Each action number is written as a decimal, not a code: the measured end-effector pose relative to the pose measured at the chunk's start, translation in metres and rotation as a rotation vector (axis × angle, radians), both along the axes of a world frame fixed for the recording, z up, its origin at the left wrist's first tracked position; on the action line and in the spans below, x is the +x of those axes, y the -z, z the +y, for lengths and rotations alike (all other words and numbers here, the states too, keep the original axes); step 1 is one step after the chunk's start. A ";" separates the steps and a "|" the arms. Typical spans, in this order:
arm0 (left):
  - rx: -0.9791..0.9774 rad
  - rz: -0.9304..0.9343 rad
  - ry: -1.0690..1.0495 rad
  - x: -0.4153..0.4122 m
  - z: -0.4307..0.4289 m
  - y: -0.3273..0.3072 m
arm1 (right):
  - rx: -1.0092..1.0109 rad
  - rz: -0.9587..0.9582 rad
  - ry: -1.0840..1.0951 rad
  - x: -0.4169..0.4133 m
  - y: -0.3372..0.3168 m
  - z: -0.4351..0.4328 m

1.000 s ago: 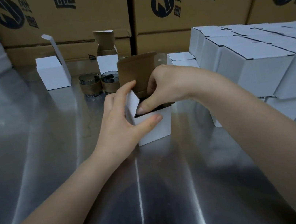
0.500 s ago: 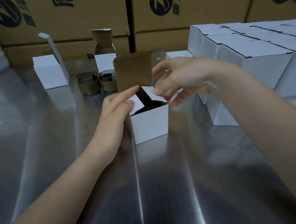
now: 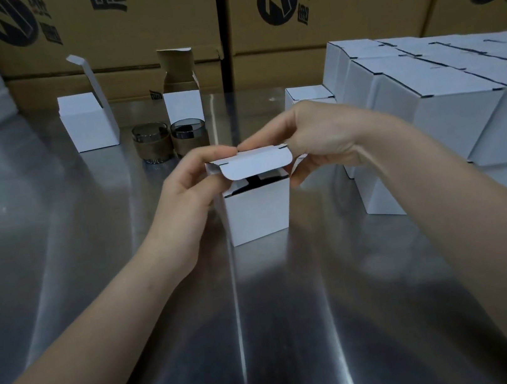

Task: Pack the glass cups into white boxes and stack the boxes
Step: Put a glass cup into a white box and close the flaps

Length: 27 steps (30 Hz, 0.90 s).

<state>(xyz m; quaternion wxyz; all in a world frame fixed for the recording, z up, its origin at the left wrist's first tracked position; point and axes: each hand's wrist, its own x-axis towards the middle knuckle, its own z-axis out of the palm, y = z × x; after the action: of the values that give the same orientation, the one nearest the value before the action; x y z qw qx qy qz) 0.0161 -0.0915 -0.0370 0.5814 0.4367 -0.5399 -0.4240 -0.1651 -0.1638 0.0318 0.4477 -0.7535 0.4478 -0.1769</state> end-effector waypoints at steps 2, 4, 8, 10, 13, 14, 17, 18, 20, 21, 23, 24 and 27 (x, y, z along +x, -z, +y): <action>0.017 0.009 -0.004 0.000 0.000 0.001 | -0.021 0.048 -0.049 -0.001 -0.002 0.001; 0.034 0.024 0.004 0.001 -0.001 0.003 | -0.012 0.085 -0.108 -0.003 -0.006 0.002; 0.046 0.070 0.017 0.003 -0.003 0.004 | 0.030 0.132 -0.129 -0.005 -0.010 0.002; 0.044 0.092 0.016 0.001 -0.004 0.004 | 0.024 0.161 -0.112 -0.004 -0.011 0.003; 0.041 0.119 0.016 0.001 -0.004 0.005 | -0.002 0.227 -0.128 0.000 -0.014 0.007; 0.026 0.090 0.027 0.002 -0.004 0.006 | -0.017 0.257 -0.145 0.001 -0.015 0.008; -0.005 -0.100 0.102 0.007 0.000 0.010 | -0.092 0.382 -0.274 0.000 -0.019 0.011; -0.003 -0.177 0.135 0.008 0.001 0.011 | -0.113 0.414 -0.322 -0.001 -0.020 0.013; -0.020 -0.316 0.153 0.008 0.002 0.013 | -0.142 0.440 -0.351 -0.001 -0.021 0.014; -0.041 -0.341 0.142 0.008 0.002 0.014 | -0.157 0.437 -0.334 -0.001 -0.020 0.013; -0.089 -0.324 0.122 0.006 0.003 0.013 | -0.187 0.417 -0.287 -0.001 -0.020 0.012; -0.103 -0.310 0.118 0.006 0.003 0.013 | -0.193 0.405 -0.275 -0.001 -0.020 0.011; -0.115 -0.261 0.128 0.007 0.002 0.013 | -0.165 0.360 -0.291 -0.004 -0.021 0.012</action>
<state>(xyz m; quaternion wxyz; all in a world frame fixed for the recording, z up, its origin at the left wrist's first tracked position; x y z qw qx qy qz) 0.0226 -0.0893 -0.0502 0.5021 0.4187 -0.6611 -0.3681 -0.1688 -0.1520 0.0532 0.3183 -0.8636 0.3910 -0.0093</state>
